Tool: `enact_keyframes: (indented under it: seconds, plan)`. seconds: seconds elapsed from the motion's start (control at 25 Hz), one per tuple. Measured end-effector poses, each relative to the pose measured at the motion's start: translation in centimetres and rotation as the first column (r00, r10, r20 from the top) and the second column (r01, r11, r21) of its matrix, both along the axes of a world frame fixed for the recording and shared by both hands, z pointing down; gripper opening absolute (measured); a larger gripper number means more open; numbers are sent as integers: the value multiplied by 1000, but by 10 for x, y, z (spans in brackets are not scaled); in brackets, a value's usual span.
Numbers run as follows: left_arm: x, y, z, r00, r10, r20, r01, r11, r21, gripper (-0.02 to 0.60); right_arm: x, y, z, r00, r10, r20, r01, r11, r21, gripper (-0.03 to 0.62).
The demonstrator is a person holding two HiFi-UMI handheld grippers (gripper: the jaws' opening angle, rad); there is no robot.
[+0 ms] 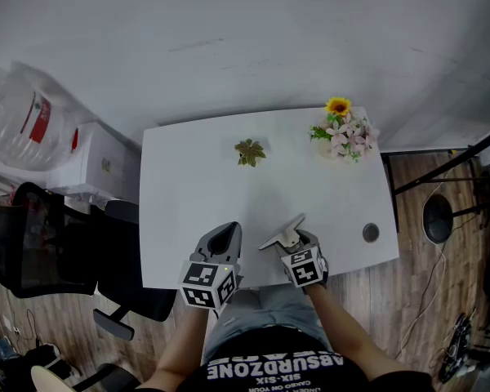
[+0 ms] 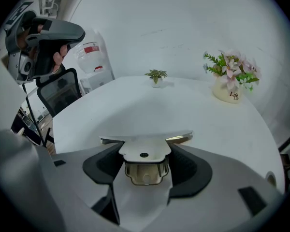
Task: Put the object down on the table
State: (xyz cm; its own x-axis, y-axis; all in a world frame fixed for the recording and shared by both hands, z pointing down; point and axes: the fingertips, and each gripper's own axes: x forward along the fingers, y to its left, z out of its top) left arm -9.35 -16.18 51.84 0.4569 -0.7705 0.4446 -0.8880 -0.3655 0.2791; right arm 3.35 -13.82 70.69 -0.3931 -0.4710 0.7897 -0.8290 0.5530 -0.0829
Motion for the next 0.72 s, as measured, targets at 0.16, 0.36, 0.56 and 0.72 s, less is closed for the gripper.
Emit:
enact_keyframes:
  seconds: [0.16, 0.36, 0.56, 0.72]
  plan:
    - [0, 1, 0, 1000, 1, 1, -1, 1000, -1, 5, 0, 1, 1, 1000, -9, -9, 9, 1000, 0, 287]
    - [1, 1, 0, 1000, 5, 2, -5, 1000, -3, 5, 0, 2, 3, 1000, -20, -23, 20, 1000, 8, 287]
    - [3, 3, 0, 1000, 11, 5, -11, 1000, -3, 5, 0, 4, 5, 999, -28, -26, 28, 1000, 7, 287]
    - [5, 3, 1, 1000, 15, 6, -15, 1000, -7, 5, 0, 4, 5, 999, -28, -21, 28, 1000, 11, 287]
